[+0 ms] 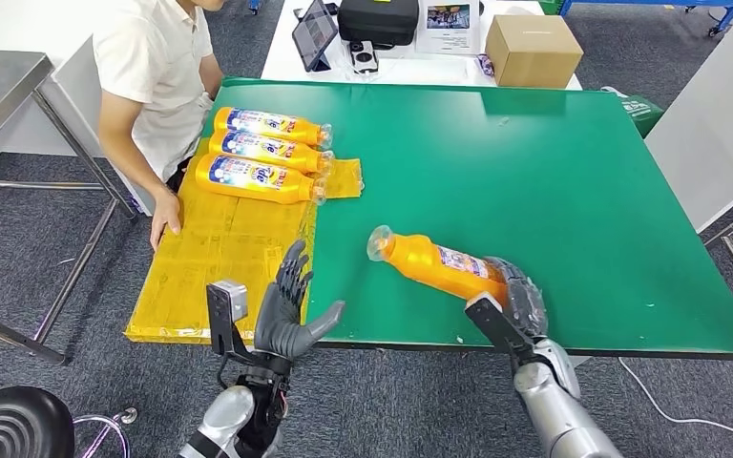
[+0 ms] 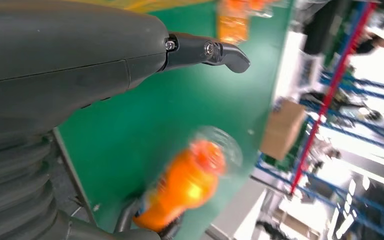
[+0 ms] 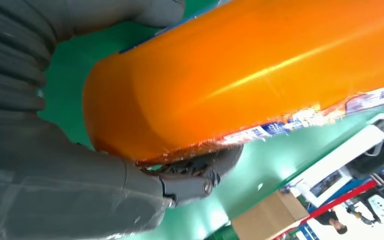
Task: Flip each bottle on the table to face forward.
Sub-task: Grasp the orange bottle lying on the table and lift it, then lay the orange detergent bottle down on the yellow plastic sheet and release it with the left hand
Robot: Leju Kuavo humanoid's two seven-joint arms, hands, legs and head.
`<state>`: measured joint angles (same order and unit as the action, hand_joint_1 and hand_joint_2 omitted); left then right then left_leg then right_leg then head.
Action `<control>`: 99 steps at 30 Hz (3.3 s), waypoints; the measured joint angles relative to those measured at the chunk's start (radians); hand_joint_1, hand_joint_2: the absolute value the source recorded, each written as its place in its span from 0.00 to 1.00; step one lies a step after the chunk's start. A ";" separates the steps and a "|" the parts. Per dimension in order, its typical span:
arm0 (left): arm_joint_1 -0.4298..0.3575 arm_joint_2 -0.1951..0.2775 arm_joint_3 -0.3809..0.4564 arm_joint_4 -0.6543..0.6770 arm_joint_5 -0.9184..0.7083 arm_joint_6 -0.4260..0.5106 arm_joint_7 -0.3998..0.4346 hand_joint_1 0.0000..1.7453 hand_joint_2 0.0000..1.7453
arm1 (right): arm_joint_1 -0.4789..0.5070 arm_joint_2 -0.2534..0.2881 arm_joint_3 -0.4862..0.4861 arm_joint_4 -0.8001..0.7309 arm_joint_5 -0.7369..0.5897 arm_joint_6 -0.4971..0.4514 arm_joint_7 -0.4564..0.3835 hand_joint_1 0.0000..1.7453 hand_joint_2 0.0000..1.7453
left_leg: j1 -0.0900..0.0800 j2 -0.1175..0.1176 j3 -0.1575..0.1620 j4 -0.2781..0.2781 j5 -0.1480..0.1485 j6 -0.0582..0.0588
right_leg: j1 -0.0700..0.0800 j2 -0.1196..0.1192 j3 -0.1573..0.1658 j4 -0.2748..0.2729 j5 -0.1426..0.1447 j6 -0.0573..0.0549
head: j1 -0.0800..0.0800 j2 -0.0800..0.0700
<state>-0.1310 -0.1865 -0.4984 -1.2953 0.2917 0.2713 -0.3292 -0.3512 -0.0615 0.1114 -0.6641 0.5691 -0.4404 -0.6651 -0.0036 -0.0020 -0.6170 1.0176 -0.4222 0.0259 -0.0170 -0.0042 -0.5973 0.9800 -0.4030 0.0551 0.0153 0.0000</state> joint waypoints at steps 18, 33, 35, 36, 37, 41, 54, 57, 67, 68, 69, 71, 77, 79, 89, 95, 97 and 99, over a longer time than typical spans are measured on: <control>-0.020 0.012 -0.145 0.069 0.053 -0.092 0.032 0.00 1.00 | 0.113 0.107 0.087 -0.360 -0.192 0.134 0.043 1.00 1.00 | 0.000 -0.002 -0.005 0.000 0.000 0.000 | 0.000 -0.002 -0.004 0.000 -0.001 0.000 | 0.000 0.000; -0.047 0.003 -0.152 0.086 0.042 -0.056 -0.007 0.00 1.00 | 0.100 0.161 0.250 -0.318 -0.121 0.141 0.044 1.00 1.00 | 0.000 -0.001 -0.006 0.000 0.000 0.000 | 0.000 -0.002 -0.006 0.000 -0.001 0.000 | 0.000 0.000; -0.052 -0.005 -0.142 0.086 0.043 -0.039 -0.017 0.00 1.00 | 0.104 0.169 0.277 -0.316 -0.121 0.134 0.041 1.00 1.00 | 0.000 -0.001 -0.006 0.000 0.000 0.000 | 0.000 -0.002 -0.006 0.000 -0.001 0.000 | 0.000 0.000; -0.055 -0.009 -0.139 0.086 0.045 -0.034 -0.019 0.00 1.00 | 0.106 0.172 0.289 -0.316 -0.121 0.131 0.040 1.00 1.00 | 0.000 -0.002 -0.006 0.000 0.000 0.000 | 0.000 -0.002 -0.006 0.000 -0.001 0.000 | 0.000 0.000; -0.058 -0.012 -0.136 0.086 0.048 -0.027 -0.020 0.00 1.00 | 0.108 0.175 0.299 -0.316 -0.123 0.129 0.039 1.00 1.00 | 0.000 -0.002 -0.006 0.000 0.000 0.000 | 0.000 -0.002 -0.006 0.000 -0.001 0.000 | 0.000 0.000; -0.066 -0.024 -0.125 0.086 0.067 0.020 -0.034 0.00 1.00 | 0.117 0.181 0.336 -0.325 -0.144 0.113 0.037 1.00 1.00 | 0.000 -0.001 -0.007 0.000 0.000 0.000 | 0.000 -0.002 -0.006 0.001 -0.001 0.000 | 0.000 0.000; -0.078 -0.039 -0.106 0.059 0.175 -0.004 -0.028 0.76 1.00 | 0.127 0.186 0.408 -0.360 -0.194 0.094 0.048 1.00 1.00 | 0.000 -0.002 -0.007 0.000 0.000 0.000 | 0.000 -0.002 -0.006 0.000 -0.001 0.000 | 0.000 0.000; -0.078 -0.038 -0.105 0.055 0.176 -0.016 -0.033 1.00 1.00 | 0.123 0.186 0.412 -0.358 -0.197 0.094 0.043 1.00 1.00 | 0.000 -0.002 -0.007 0.000 0.000 0.000 | 0.000 -0.002 -0.006 0.001 -0.001 0.000 | 0.000 0.000; -0.079 -0.038 -0.095 0.052 0.161 -0.015 -0.059 1.00 1.00 | 0.114 0.188 0.423 -0.354 -0.201 0.115 0.041 0.00 1.00 | 0.000 -0.002 -0.007 0.000 0.000 0.000 | 0.000 -0.002 -0.006 0.000 -0.001 0.000 | 0.000 0.000; -0.079 -0.038 -0.093 0.051 0.156 -0.015 -0.066 1.00 1.00 | 0.113 0.187 0.427 -0.353 -0.205 0.130 0.043 0.00 1.00 | 0.000 -0.002 -0.007 0.000 0.000 0.000 | 0.000 -0.002 -0.006 0.000 -0.001 0.000 | 0.000 0.000; -0.079 -0.037 -0.090 0.051 0.153 -0.014 -0.072 1.00 1.00 | 0.111 0.187 0.432 -0.352 -0.208 0.146 0.045 0.00 1.00 | 0.000 -0.002 -0.007 0.000 0.000 0.000 | 0.000 -0.002 -0.006 0.000 -0.001 0.000 | 0.000 0.000; -0.078 -0.037 -0.084 0.047 0.151 -0.015 -0.076 1.00 1.00 | 0.111 0.187 0.439 -0.349 -0.215 0.174 0.044 0.00 1.00 | 0.000 -0.002 -0.007 0.000 0.000 0.000 | 0.000 -0.002 -0.006 0.000 -0.001 0.000 | 0.000 0.000; -0.071 -0.037 -0.059 0.028 0.154 -0.025 -0.087 1.00 1.00 | 0.098 0.187 0.459 -0.337 -0.227 0.217 0.030 0.00 0.00 | 0.000 -0.001 -0.007 0.000 0.000 0.000 | 0.000 -0.002 -0.007 0.001 -0.001 0.000 | 0.000 0.000; -0.068 -0.036 -0.055 0.022 0.136 -0.020 -0.094 1.00 1.00 | 0.095 0.187 0.463 -0.335 -0.228 0.220 0.026 0.00 0.00 | 0.000 -0.002 -0.007 0.000 0.000 0.000 | 0.000 -0.002 -0.007 0.000 -0.001 0.000 | 0.000 0.000; -0.076 -0.005 -0.053 0.020 -0.006 0.025 -0.119 1.00 1.00 | 0.125 0.185 0.465 -0.339 -0.244 0.221 0.008 0.00 0.00 | 0.000 -0.001 -0.007 0.000 0.000 0.000 | 0.000 -0.002 -0.007 0.000 -0.001 0.000 | 0.000 0.000; -0.075 0.006 -0.043 0.007 -0.029 0.027 -0.127 1.00 1.00 | 0.164 0.189 0.450 -0.380 -0.280 0.105 -0.016 0.00 0.00 | 0.000 -0.002 -0.007 0.000 0.000 0.000 | 0.000 -0.002 -0.007 0.001 -0.001 0.000 | 0.000 0.000; -0.075 0.024 -0.032 -0.008 -0.120 0.073 -0.126 1.00 1.00 | 0.210 0.199 0.423 -0.456 -0.349 -0.033 -0.027 0.00 0.00 | 0.000 -0.002 -0.008 0.000 0.000 0.000 | 0.000 -0.002 -0.007 0.001 -0.001 0.000 | 0.000 0.000; -0.078 0.051 -0.023 -0.015 -0.244 0.110 -0.102 1.00 1.00 | 0.248 0.209 0.383 -0.544 -0.426 -0.157 -0.031 0.00 0.00 | 0.000 -0.002 -0.008 0.000 0.000 0.000 | 0.000 -0.002 -0.008 0.001 -0.001 0.000 | 0.000 0.000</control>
<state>-0.2093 -0.1358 -0.5212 -1.3099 0.0479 0.3818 -0.4314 -0.1035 0.1472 0.4939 -1.2080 0.1435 -0.5975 -0.6962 -0.0031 -0.0035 -0.6251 1.0175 -0.4220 0.0256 -0.0170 -0.0060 -0.6053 0.9809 -0.4038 0.0549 0.0154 0.0000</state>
